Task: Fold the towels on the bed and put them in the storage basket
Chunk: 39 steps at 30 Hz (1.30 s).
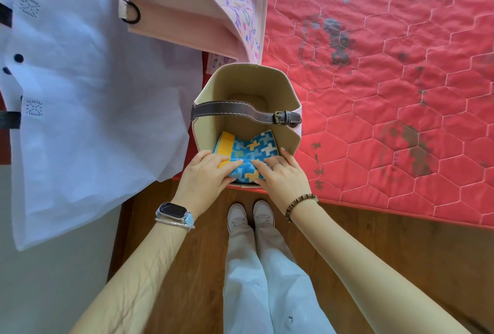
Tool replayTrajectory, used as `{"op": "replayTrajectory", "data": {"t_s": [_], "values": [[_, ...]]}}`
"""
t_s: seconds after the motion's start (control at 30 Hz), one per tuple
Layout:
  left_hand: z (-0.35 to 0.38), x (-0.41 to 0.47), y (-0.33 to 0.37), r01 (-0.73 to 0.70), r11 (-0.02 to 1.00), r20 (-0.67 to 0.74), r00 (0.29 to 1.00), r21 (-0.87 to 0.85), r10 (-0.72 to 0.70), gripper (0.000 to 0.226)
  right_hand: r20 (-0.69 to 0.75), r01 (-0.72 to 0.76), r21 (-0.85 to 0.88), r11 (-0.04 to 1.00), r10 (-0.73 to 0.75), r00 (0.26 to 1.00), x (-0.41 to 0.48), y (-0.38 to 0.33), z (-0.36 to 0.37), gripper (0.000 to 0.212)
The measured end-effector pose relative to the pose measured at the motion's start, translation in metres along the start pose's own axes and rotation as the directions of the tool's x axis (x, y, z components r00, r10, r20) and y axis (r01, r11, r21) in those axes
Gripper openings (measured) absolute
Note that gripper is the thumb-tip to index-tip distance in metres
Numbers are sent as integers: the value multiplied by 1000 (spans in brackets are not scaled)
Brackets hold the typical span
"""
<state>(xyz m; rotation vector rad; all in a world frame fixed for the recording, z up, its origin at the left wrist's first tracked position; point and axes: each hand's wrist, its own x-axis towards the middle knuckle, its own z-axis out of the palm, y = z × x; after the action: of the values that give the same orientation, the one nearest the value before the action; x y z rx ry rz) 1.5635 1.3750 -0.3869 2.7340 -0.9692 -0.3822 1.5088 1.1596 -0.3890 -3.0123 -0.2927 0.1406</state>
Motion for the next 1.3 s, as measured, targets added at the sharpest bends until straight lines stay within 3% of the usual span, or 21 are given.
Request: {"op": "replayTrajectory", "data": {"t_s": [0.2, 0.3, 0.4, 0.47, 0.6, 0.7, 0.87, 1.03, 1.3], "values": [[-8, 0, 3, 23, 999, 31, 999, -34, -22, 49, 104, -33, 60, 998, 27, 994, 4, -2, -10, 42], [-24, -5, 7, 44, 969, 16, 999, -243, -41, 50, 203, -129, 302, 945, 69, 977, 2, -5, -32, 50], [-49, -14, 16, 167, 818, 12, 981, -551, -192, 55, 194, -273, 618, 737, 194, 962, -3, -9, -61, 49], [-69, -21, 22, 260, 713, 29, 947, -651, -319, 55, 211, -350, 793, 498, 315, 925, -7, -11, -81, 42], [-111, -31, 31, 298, 526, 11, 877, -797, -481, 46, 258, -355, 927, 123, 480, 838, -6, -7, -123, 30], [-146, -36, 41, 231, 354, -1, 837, -906, -548, 36, 250, -285, 958, -20, 542, 802, -6, -2, -155, 34], [-205, -35, 57, 107, 188, -29, 797, -976, -603, 38, 219, -194, 975, -107, 607, 764, -13, 2, -207, 40], [-255, -26, 77, -10, 98, -63, 833, -995, -550, 37, 178, -128, 984, -125, 629, 756, -15, 3, -250, 38], [-301, -22, 84, -112, 161, -174, 876, -981, -449, 47, 111, -36, 991, -127, 655, 748, -27, 7, -308, 46]]}}
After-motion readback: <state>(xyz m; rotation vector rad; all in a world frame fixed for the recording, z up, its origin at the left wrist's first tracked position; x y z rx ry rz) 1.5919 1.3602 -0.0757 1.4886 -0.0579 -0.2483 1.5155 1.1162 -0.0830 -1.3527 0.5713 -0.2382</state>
